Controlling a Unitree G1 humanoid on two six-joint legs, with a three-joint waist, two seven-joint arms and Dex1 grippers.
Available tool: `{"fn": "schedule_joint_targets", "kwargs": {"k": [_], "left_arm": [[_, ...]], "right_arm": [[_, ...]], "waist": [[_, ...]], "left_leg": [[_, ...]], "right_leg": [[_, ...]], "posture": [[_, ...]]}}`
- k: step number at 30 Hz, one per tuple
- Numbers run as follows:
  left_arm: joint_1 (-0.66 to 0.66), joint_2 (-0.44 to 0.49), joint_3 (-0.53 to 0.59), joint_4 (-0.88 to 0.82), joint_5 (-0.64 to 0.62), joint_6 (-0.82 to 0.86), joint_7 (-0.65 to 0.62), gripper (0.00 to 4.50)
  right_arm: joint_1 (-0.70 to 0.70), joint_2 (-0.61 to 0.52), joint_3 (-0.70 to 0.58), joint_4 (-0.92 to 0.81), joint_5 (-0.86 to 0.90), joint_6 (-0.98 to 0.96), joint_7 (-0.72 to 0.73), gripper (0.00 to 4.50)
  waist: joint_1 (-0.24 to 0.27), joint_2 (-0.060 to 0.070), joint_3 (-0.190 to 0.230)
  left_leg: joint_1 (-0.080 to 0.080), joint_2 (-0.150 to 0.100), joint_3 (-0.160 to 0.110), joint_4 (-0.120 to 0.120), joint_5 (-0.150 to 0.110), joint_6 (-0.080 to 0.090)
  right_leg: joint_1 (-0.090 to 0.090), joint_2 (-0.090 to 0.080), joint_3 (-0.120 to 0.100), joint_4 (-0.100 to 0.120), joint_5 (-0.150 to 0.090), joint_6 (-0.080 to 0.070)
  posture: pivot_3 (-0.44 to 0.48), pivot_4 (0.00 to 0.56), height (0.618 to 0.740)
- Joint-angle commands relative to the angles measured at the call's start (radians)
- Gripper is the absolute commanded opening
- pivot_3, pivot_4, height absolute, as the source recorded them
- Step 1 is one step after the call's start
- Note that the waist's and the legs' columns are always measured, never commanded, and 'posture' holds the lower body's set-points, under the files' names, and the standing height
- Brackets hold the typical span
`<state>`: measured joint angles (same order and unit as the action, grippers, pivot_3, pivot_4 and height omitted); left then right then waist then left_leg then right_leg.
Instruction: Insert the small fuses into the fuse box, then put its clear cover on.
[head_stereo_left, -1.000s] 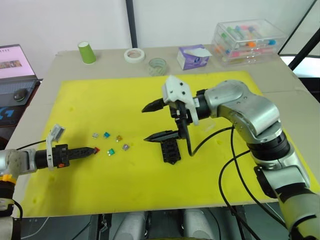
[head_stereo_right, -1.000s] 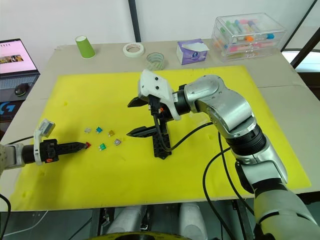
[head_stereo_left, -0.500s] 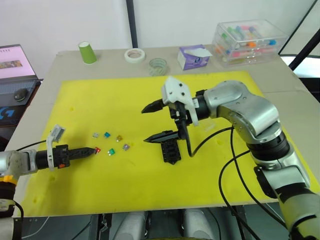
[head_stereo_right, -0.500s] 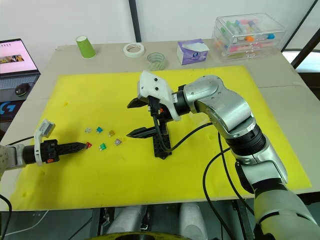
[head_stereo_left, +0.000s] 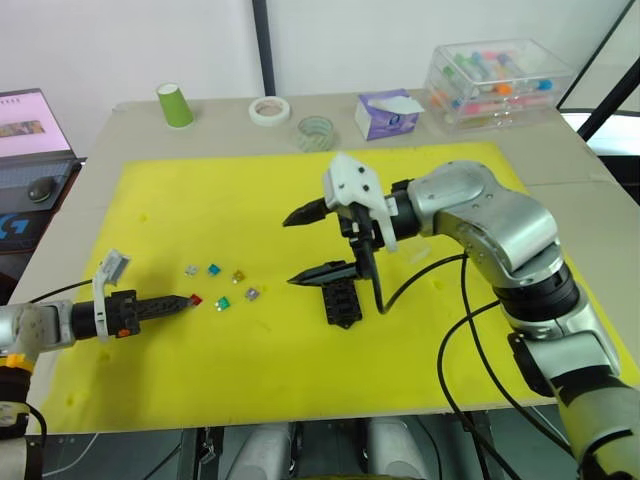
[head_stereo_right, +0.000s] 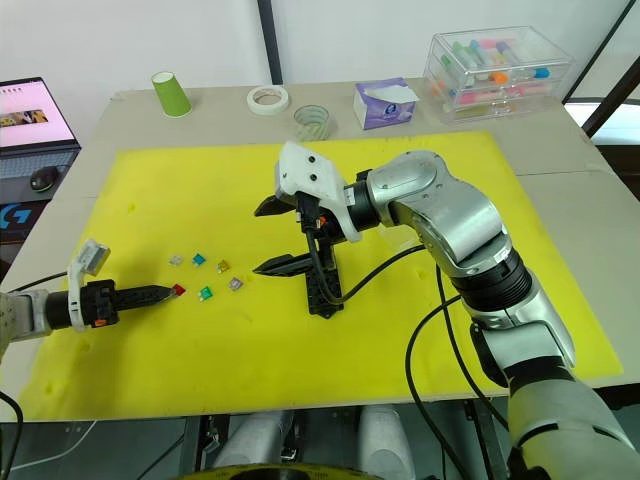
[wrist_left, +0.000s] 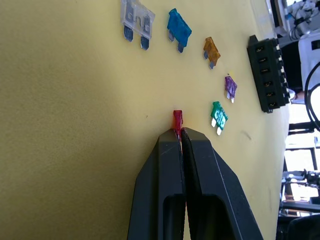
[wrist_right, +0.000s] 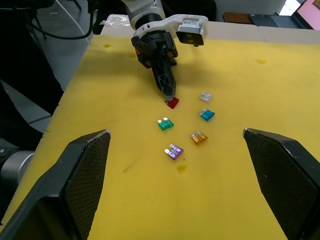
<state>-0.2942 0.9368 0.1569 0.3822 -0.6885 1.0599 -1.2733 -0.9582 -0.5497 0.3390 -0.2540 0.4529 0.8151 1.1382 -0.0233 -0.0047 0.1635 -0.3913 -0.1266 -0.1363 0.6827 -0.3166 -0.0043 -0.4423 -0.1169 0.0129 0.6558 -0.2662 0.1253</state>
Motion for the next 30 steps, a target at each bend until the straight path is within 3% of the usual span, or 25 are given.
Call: {"fn": "schedule_joint_targets", "kwargs": {"k": [1,8,15,21,25,29,30], "left_arm": [[0.003,0.006,0.059,-0.016,-0.014,0.007,0.024,0.01],[0.004,0.019,0.198,-0.145,-0.102,0.063,0.079,0.01],[-0.071,-0.059,0.339,-0.495,-0.357,0.21,0.228,0.01],[-0.241,-0.214,0.321,-0.666,-0.593,0.23,0.47,0.01],[-0.321,-0.305,0.269,-0.716,-0.679,0.174,0.585,0.01],[-0.351,-0.369,0.222,-0.729,-0.719,0.114,0.65,0.0],[-0.353,-0.375,0.213,-0.731,-0.726,0.103,0.66,0.0]], "right_arm": [[-0.009,-0.007,-0.012,-0.029,0.002,-0.015,0.004,4.5],[0.014,-0.025,-0.028,-0.043,0.016,0.003,-0.003,4.5],[0.034,-0.06,-0.192,-0.044,0.185,0.204,-0.032,4.5],[-0.016,-0.058,-0.374,-0.031,0.392,0.457,-0.126,4.5],[-0.073,-0.028,-0.511,0.008,0.524,0.632,-0.233,4.5],[-0.117,0.01,-0.594,0.05,0.594,0.755,-0.329,3.59],[-0.127,0.025,-0.61,0.059,0.605,0.774,-0.353,3.59]], "waist": [[0.0,0.0,0.0],[0.003,0.0,0.0],[0.012,0.0,0.0],[0.003,-0.001,0.0],[0.004,-0.001,0.0],[0.006,-0.001,0.0],[0.006,-0.001,0.0]], "left_leg": [[0.0,0.0,0.0,0.0,0.0,0.0],[0.0,0.0,0.0,0.0,0.0,0.0],[0.0,0.0,0.0,0.001,0.0,0.0],[0.0,0.0,-0.001,0.001,0.0,0.0],[0.0,0.0,0.0,0.0,0.0,0.0],[0.0,0.0,0.0,0.001,0.0,0.0],[0.0,0.0,0.0,0.001,0.0,0.0]], "right_leg": [[0.0,0.0,0.0,0.0,0.0,0.0],[0.0,0.0,0.0,0.0,0.0,0.0],[0.001,-0.001,0.001,-0.001,0.0,0.0],[0.002,-0.001,0.001,-0.002,0.0,0.0],[0.001,-0.001,0.001,-0.002,0.0,0.0],[0.002,-0.001,0.001,-0.002,0.0,0.0],[0.002,-0.001,0.001,-0.002,0.0,0.0]], "posture": [[0.0,0.15,0.74],[0.0,0.15,0.74],[0.0,0.15,0.74],[0.0,0.15,0.74],[0.0,0.15,0.74],[0.0,0.15,0.74],[0.0,0.15,0.74]]}}
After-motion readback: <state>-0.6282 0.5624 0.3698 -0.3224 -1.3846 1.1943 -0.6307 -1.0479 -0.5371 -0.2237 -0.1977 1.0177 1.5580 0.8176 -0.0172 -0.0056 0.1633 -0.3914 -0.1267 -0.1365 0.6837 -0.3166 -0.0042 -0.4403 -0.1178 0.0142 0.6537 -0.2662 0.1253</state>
